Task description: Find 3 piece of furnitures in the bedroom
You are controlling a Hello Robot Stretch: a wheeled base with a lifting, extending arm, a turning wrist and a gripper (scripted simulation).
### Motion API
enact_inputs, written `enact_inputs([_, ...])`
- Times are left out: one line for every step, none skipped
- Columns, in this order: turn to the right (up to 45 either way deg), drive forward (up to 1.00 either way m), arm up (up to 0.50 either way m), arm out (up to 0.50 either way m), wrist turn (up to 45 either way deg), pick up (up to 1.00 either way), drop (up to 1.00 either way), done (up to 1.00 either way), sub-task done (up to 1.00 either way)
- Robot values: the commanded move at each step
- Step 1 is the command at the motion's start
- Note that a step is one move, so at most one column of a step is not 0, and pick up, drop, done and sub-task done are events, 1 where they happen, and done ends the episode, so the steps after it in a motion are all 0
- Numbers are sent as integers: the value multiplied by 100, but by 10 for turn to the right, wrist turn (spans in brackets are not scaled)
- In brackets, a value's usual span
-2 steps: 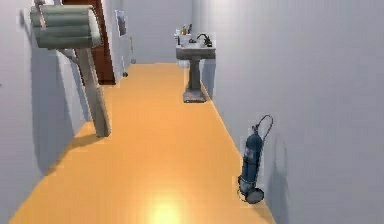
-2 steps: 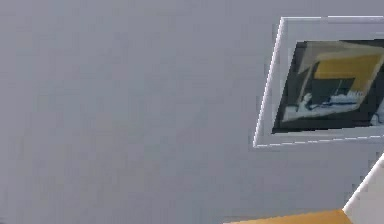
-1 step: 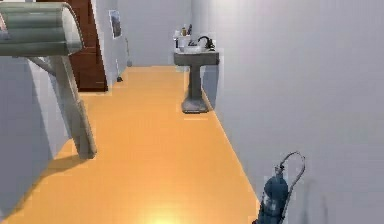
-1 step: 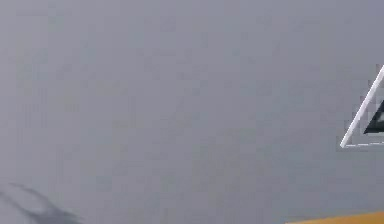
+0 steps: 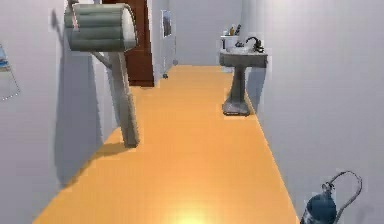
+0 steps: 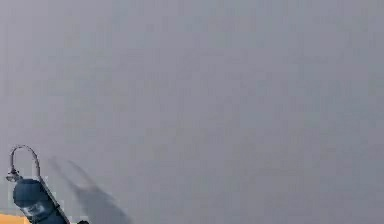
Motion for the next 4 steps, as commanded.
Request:
enact_inputs([0,100,0,0,0,0,0,0,0])
enact_inputs([0,100,0,0,0,0,0,0,0])
enact_inputs([-120,0,0,0,0,0,0,0,0])
enact_inputs([0,30,0,0,0,0,0,0,0])
